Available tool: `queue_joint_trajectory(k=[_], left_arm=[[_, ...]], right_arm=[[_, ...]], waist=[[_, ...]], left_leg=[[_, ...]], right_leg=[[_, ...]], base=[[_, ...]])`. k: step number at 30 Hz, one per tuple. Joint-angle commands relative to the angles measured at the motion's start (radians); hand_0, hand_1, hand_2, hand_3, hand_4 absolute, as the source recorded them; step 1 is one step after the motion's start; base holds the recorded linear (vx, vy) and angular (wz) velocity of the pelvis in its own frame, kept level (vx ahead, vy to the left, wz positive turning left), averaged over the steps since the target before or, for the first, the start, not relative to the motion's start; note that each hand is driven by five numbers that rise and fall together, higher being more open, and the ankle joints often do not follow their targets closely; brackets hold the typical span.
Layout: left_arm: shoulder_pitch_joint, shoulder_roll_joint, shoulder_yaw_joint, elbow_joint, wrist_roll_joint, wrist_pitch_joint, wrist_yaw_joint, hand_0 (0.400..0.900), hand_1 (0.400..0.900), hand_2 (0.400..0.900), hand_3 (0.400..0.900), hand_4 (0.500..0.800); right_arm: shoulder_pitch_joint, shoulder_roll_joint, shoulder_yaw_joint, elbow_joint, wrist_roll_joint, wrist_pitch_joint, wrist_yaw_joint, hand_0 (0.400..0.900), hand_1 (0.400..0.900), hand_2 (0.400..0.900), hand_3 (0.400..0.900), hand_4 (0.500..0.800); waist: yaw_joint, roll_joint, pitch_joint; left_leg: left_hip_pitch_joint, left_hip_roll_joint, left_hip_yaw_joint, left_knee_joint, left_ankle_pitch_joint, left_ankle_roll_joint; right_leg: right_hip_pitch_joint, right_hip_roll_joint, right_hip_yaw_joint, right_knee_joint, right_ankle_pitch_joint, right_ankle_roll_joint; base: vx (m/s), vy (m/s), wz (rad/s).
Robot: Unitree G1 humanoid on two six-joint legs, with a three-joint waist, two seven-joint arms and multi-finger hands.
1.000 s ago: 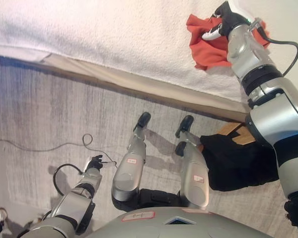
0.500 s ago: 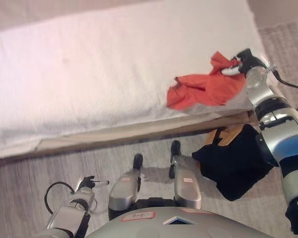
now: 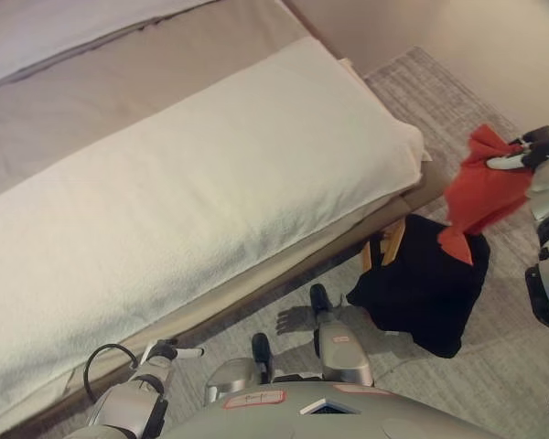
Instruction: Put the clothes on the bed into the basket.
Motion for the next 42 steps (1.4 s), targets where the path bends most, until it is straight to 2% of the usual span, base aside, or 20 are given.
queue_joint_trajectory(k=[1, 12, 21, 22, 23, 30, 42], left_arm=[[0.003, 0.056, -0.032, 0.078, 0.048, 0.011, 0.011, 0.9, 0.9, 0.9, 0.9, 0.8], [0.004, 0.045, -0.039, 0.076, 0.043, 0.011, 0.013, 0.9, 0.9, 0.9, 0.9, 0.8], [0.01, 0.021, -0.065, 0.076, 0.05, 0.011, 0.005, 0.9, 0.9, 0.9, 0.9, 0.8], [0.01, 0.019, -0.067, 0.075, 0.05, 0.011, 0.004, 0.9, 0.9, 0.9, 0.9, 0.8], [0.01, 0.019, -0.067, 0.075, 0.05, 0.011, 0.004, 0.9, 0.9, 0.9, 0.9, 0.8], [0.005, -0.002, -0.088, 0.066, 0.05, 0.009, 0.008, 0.9, 0.9, 0.9, 0.9, 0.8], [-0.004, 0.007, -0.075, 0.071, 0.058, 0.014, 0.014, 0.9, 0.9, 0.9, 0.9, 0.8]], right_arm=[[-0.121, -0.114, 0.047, 0.027, -0.018, -0.02, -0.041, 0.4, 0.4, 0.4, 0.4, 0.5], [-0.125, -0.13, 0.05, 0.057, -0.024, -0.017, -0.032, 0.4, 0.4, 0.4, 0.4, 0.5], [-0.111, -0.158, 0.042, 0.055, -0.019, -0.016, -0.03, 0.4, 0.4, 0.4, 0.4, 0.5], [-0.114, -0.159, 0.046, 0.055, -0.03, -0.012, -0.04, 0.463, 0.463, 0.463, 0.463, 0.538], [-0.115, -0.159, 0.046, 0.055, -0.03, -0.012, -0.04, 0.9, 0.9, 0.9, 0.9, 0.8], [-0.099, -0.161, 0.035, 0.07, -0.043, -0.011, -0.049, 0.9, 0.9, 0.9, 0.9, 0.8], [-0.083, -0.132, 0.032, 0.084, -0.05, -0.009, -0.041, 0.9, 0.9, 0.9, 0.9, 0.8]], waist=[[-0.016, -0.015, -0.017], [-0.037, 0.021, -0.008], [-0.053, 0.095, 0.017], [-0.052, 0.102, 0.019], [-0.053, 0.102, 0.019], [-0.047, 0.12, 0.019], [-0.021, 0.081, 0.01]], left_leg=[[-0.006, 0.024, 0.022, -0.006, -0.037, -0.016], [0.007, 0.022, 0.067, -0.006, -0.04, -0.02], [-0.008, 0.013, 0.061, -0.006, -0.024, -0.027], [-0.011, 0.012, 0.06, -0.006, -0.021, -0.027], [-0.011, 0.013, 0.06, -0.006, -0.021, -0.027], [-0.019, 0.012, 0.045, -0.006, -0.013, -0.03], [-0.009, 0.018, 0.036, -0.006, -0.018, -0.03]], right_leg=[[-0.054, -0.036, 0.005, 0.134, -0.024, 0.069], [-0.063, -0.02, 0.051, 0.128, -0.02, 0.067], [-0.061, -0.033, 0.043, 0.118, -0.025, 0.056], [-0.06, -0.035, 0.04, 0.116, -0.025, 0.055], [-0.06, -0.036, 0.04, 0.116, -0.025, 0.055], [-0.041, -0.048, 0.021, 0.101, -0.025, 0.051], [-0.017, -0.053, 0.004, 0.097, -0.027, 0.05]], base=[[0.01, -0.015, -0.39], [0.0, -0.007, -0.2], [0.0, -0.004, 0.0], [0.0, 0.0, 0.0], [-0.01, -0.005, 0.05], [-0.01, -0.018, 0.1], [-0.01, -0.02, 0.05]])
